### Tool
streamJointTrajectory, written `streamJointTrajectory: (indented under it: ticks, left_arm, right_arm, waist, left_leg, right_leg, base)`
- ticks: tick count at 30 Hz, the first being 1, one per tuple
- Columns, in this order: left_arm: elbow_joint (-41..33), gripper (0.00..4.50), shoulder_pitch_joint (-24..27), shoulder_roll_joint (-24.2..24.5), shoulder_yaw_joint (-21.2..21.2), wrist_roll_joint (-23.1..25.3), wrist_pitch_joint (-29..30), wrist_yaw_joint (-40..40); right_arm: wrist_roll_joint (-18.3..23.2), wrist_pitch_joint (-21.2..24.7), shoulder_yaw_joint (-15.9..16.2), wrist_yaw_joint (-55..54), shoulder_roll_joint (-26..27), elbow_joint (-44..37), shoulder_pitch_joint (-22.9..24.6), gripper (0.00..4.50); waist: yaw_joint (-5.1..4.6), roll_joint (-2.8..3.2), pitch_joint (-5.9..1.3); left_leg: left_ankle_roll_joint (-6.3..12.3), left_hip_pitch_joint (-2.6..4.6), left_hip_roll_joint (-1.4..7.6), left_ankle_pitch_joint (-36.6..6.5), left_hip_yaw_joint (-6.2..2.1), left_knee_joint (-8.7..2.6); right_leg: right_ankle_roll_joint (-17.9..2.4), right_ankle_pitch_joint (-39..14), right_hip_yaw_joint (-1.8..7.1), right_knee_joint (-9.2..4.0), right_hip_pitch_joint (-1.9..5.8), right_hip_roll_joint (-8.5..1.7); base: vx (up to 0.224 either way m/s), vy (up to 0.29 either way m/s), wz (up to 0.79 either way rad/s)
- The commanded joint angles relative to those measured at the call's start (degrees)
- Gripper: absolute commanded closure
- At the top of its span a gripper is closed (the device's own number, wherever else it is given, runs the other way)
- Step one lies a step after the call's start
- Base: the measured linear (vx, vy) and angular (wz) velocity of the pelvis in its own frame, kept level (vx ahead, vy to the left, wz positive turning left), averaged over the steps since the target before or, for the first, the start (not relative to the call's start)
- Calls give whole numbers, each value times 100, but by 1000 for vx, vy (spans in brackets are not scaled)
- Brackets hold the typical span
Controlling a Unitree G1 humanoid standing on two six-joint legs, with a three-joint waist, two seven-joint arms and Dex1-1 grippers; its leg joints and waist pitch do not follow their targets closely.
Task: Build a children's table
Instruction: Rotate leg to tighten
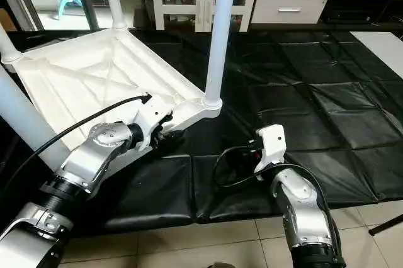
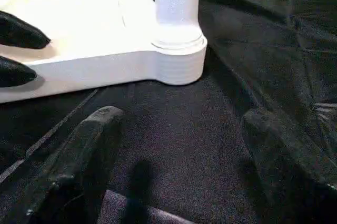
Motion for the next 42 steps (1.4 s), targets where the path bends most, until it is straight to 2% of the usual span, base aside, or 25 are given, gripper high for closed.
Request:
streamJointTrajectory:
  ticks: [1, 12, 18, 19, 20, 21, 22, 23, 27, 28, 29, 31, 34, 37, 38, 39, 40, 41, 42]
  left_arm:
    - [-140, 116, 17, 28, -25, 67, 45, -48]
    - [-140, 6, 17, 28, -25, 67, 45, -48]
    - [-140, 6, 17, 28, -25, 67, 45, -48]
    - [-195, 21, 33, 43, -58, 85, 129, -76]
    - [-196, 32, 74, 153, -265, 253, 367, -181]
    - [-205, 40, 111, 260, -465, 418, 623, -277]
    - [-206, 45, 123, 296, -532, 474, 710, -307]
    - [-207, 58, 135, 350, -630, 558, 844, -353]
    - [-253, 89, 125, 389, -675, 650, 735, -316]
    - [-257, 95, 129, 358, -611, 653, 379, -203]
    - [-258, 95, 130, 355, -606, 652, 354, -195]
    - [-463, 95, 195, 249, -399, 368, 356, -194]
    - [-549, 95, 235, 255, -407, 360, 170, -215]
    - [-615, 95, 260, 202, -368, 312, 45, -221]
    - [-825, 95, 308, 115, -261, 103, 1, -328]
    - [-1414, 95, 439, -34, -43, -422, -20, -636]
    - [-1867, 95, 536, -79, 61, -747, -2, -837]
    - [-2144, 95, 598, -95, 113, -941, 1, -954]
    - [-2642, 95, 701, -90, 227, -1261, 169, -1077]
  right_arm:
    - [-10, 73, -37, -24, -28, -109, -47, 60]
    - [-10, 73, -37, -24, -28, -109, -47, 60]
    - [-10, 73, -37, -24, -28, -109, -47, 60]
    - [-4, 101, -19, -49, -33, -131, -48, 60]
    - [-74, 128, 73, -74, -17, -92, -61, 60]
    - [-145, 153, 163, -95, -4, -57, -70, 60]
    - [-170, 160, 193, -101, 1, -43, -73, 60]
    - [-205, 169, 232, -107, 8, -13, -86, 60]
    - [-215, 135, 231, -112, 9, -7, -101, 60]
    - [-185, 100, 220, -98, 27, -25, -105, 60]
    - [-183, 98, 220, -97, 28, -27, -105, 60]
    - [-133, 82, 197, -119, 49, -63, -112, 60]
    - [-139, 82, 209, -137, 32, -60, -122, 60]
    - [-144, 67, 219, -145, 22, -55, -129, 60]
    - [-129, 54, 204, -147, 25, -61, -142, 60]
    - [-99, 18, 156, -169, 33, -75, -169, 60]
    - [-82, -2, 123, -182, 33, -79, -181, 60]
    - [-72, -14, 104, -190, 32, -80, -187, 60]
    - [-61, -31, 80, -200, 30, -71, -201, 60]
  waist:
    - [20, -36, -339]
    - [22, -37, -348]
    - [26, -36, -353]
    - [23, -60, -356]
    - [31, -44, -353]
    - [30, 46, -341]
    - [30, 46, -341]
    - [14, 21, -340]
    - [27, 29, -335]
    - [28, 42, -330]
    - [19, 28, -334]
    - [17, 30, -346]
    - [29, 10, -352]
    - [31, 14, -349]
    - [30, 3, -348]
    - [42, -18, -346]
    - [67, -14, -350]
    - [70, -2, -346]
    - [67, -32, -347]
  left_leg:
    - [490, -3, -22, -694, 76, -326]
    - [493, -3, -25, -660, 72, -313]
    - [529, -2, -26, -618, 74, -304]
    - [526, -2, -28, -636, 77, -301]
    - [525, 3, -20, -628, 73, -306]
    - [497, 12, -14, -660, 65, -317]
    - [497, 12, -14, -660, 65, -317]
    - [438, 6, -27, -721, 62, -321]
    - [348, 20, -23, -898, 62, -326]
    - [336, 14, -26, -914, 55, -329]
    - [329, 7, -28, -924, 56, -327]
    - [325, 7, -28, -883, 58, -319]
    - [380, 4, -26, -798, 59, -314]
    - [402, 3, -26, -784, 64, -312]
    - [401, 6, -25, -792, 66, -312]
    - [401, 0, -11, -743, 71, -309]
    - [383, -16, -1, -730, 60, -314]
    - [391, 10, 15, -774, 77, -315]
    - [397, 7, 24, -784, 77, -314]
  right_leg:
    - [-1304, -487, 185, -396, 378, -270]
    - [-1305, -473, 181, -381, 385, -265]
    - [-1333, -416, 181, -374, 389, -269]
    - [-1330, -444, 180, -375, 390, -264]
    - [-1339, -452, 181, -369, 387, -272]
    - [-1333, -449, 172, -384, 367, -264]
    - [-1333, -449, 172, -384, 367, -264]
    - [-1313, -525, 171, -374, 383, -259]
    - [-1311, -732, 180, -404, 378, -267]
    - [-1296, -756, 179, -412, 377, -267]
    - [-1289, -744, 179, -411, 383, -263]
    - [-1314, -601, 181, -387, 386, -260]
    - [-1367, -462, 180, -368, 389, -262]
    - [-1344, -488, 180, -376, 385, -263]
    - [-1339, -511, 180, -379, 385, -263]
    - [-1414, -493, 193, -367, 395, -294]
    - [-1450, -499, 192, -346, 409, -320]
    - [-1480, -509, 193, -363, 368, -292]
    - [-1503, -454, 191, -324, 381, -291]
  base:
    - [0, 0, 0]
    - [0, 0, 0]
    - [0, 0, 0]
    - [0, 0, 0]
    - [0, 0, 0]
    - [0, 0, 0]
    - [0, 0, 0]
    - [0, 0, 0]
    - [0, 0, 0]
    - [0, 0, 0]
    - [0, 0, 0]
    - [0, 0, 0]
    - [0, 0, 0]
    - [0, 0, 0]
    - [0, 0, 0]
    - [0, 0, 0]
    - [0, 0, 0]
    - [0, 0, 0]
    - [0, 0, 0]
